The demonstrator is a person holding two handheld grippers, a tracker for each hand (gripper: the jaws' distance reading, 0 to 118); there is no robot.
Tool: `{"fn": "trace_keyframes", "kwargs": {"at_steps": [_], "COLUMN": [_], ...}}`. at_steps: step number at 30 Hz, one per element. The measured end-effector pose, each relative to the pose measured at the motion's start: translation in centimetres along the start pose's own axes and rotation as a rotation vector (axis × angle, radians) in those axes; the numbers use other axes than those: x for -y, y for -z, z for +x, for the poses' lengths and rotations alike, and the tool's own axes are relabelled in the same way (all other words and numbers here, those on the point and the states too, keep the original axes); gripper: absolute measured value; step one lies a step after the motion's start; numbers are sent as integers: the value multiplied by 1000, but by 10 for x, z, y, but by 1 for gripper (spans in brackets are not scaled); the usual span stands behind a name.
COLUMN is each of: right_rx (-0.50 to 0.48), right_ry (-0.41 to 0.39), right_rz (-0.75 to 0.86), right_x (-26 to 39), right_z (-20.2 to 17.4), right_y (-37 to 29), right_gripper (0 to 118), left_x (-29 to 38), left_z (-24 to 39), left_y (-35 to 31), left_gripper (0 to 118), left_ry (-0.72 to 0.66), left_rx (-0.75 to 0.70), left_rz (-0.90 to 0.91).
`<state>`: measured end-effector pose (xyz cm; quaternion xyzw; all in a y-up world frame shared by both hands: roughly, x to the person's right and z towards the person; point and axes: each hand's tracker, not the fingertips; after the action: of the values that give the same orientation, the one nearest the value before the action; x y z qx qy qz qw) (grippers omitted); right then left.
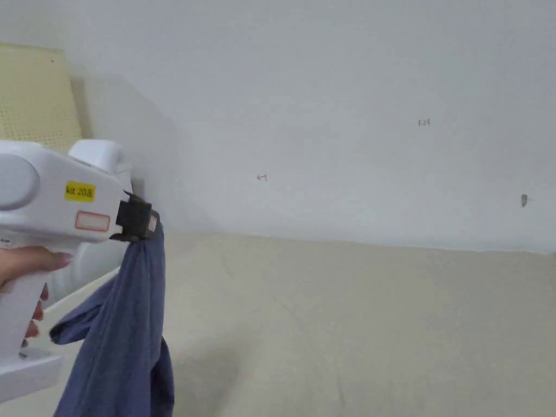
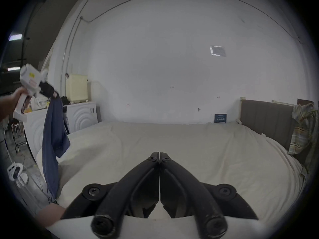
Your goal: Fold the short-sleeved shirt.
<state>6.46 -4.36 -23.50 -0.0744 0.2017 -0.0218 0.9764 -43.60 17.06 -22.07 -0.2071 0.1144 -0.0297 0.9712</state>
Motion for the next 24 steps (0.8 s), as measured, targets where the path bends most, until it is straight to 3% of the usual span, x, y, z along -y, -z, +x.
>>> {"fn": "trace_keyframes", "kwargs": {"at_steps": [7,11,17,19,22,23,24], "right_rx": [48,70,152,175,183,183,187], "right_ry": [35,44,7,5,19,21,16], "right_rz": [74,92,76,43,-7,-25,-46], "right_x": [-16,-21,-12,-5,9,13,17], "right_z": [28,45,72,79,87,89,91], "right_y": [-28,-40,-49,-49,-51,-51,-51], "right_gripper": [0,0,0,0,0,0,0], "left_x": [-77,-76,8,57,121,139,154], "left_z": [153,226,344,377,412,417,421], "left_y": [-45,-8,124,168,220,231,242], "left_gripper": [1,1,1,2,4,6,16], "left_ry": [144,102,176,111,71,31,-17], "left_rx": [243,602,680,750,744,754,761], "left_rz": [89,-104,-305,-365,-485,-509,-535]}}
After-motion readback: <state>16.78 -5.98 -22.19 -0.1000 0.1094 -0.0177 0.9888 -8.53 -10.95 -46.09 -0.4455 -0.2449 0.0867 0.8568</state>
